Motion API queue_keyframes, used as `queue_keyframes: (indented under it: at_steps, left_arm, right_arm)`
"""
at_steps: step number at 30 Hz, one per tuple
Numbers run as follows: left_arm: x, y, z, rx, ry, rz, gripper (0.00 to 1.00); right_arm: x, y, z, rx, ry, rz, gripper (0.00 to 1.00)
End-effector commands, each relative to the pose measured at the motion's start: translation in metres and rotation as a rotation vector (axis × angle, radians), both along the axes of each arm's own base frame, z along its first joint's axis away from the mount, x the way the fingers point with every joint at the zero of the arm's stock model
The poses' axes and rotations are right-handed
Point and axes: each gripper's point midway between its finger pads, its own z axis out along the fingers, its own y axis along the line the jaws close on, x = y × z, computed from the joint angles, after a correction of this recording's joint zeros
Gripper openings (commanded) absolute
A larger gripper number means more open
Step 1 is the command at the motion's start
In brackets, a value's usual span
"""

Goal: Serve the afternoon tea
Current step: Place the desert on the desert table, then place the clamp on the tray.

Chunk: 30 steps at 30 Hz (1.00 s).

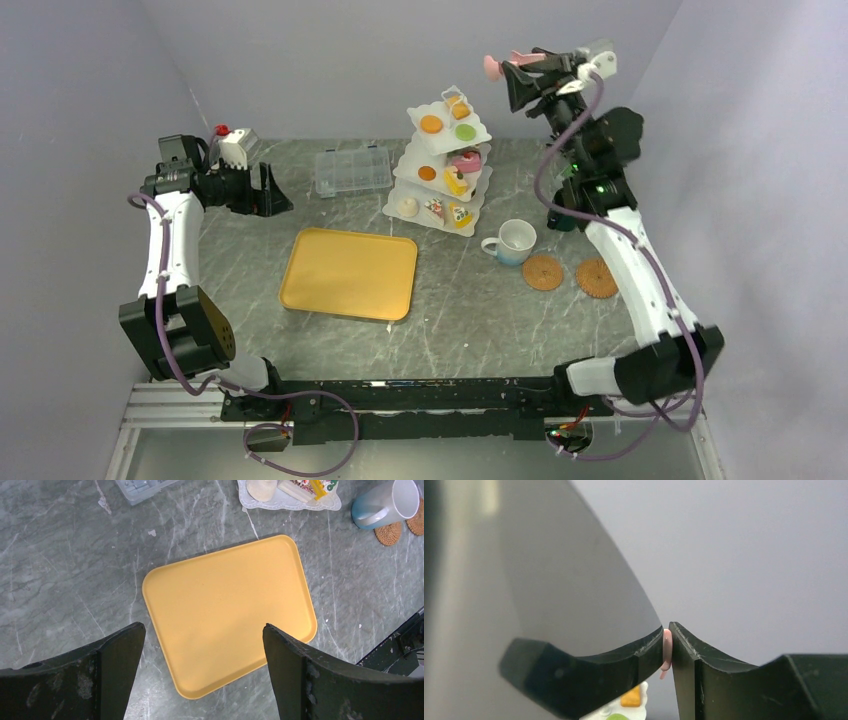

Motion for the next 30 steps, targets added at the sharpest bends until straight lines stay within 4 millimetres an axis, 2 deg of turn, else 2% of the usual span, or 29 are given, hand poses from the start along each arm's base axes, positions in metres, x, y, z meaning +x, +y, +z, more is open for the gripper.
queue_keyframes:
  at_steps: [1,4,6,8,12,15,19,20,23,30]
  left_arm:
    - [-0.001,-0.005,0.026,0.006,-0.073,-0.026,0.94]
    - [-0.001,-0.003,0.024,0.007,-0.06,-0.017,0.94]
    - [0.001,-0.001,0.025,0.01,-0.056,-0.003,0.94]
    - [0.003,0.003,0.028,0.006,-0.054,0.018,0.93]
    - [0.008,0.015,0.031,0.005,-0.049,0.075,0.94]
    - [0.012,0.027,0.033,0.031,-0.052,0.119,0.94]
    - [0.013,0.035,0.033,0.053,-0.051,0.151,0.94]
    - [0.014,0.036,0.033,0.055,-0.052,0.155,0.94]
    - [0.015,0.04,0.035,0.06,-0.057,0.169,0.94]
    - [0.017,0.054,0.028,0.077,-0.039,0.216,0.94]
  right_arm:
    - [-0.055,0.02,0.013,-0.044,-0.054,0.129,0.59]
    - [-0.085,0.062,-0.007,-0.136,0.0,0.27,0.58]
    - [-0.105,0.099,-0.032,-0.206,0.074,0.376,0.58]
    - [-0.121,0.136,-0.06,-0.269,0.159,0.475,0.58]
    - [-0.148,0.198,-0.129,-0.394,0.351,0.655,0.56]
    - [-0.154,0.233,-0.179,-0.493,0.493,0.719,0.56]
    - [-0.159,0.263,-0.239,-0.68,0.697,0.756,0.56]
    - [-0.16,0.265,-0.259,-0.737,0.774,0.755,0.56]
    - [-0.154,0.274,-0.297,-0.846,0.908,0.741,0.57]
    - [-0.138,0.282,-0.356,-0.98,1.042,0.715,0.62]
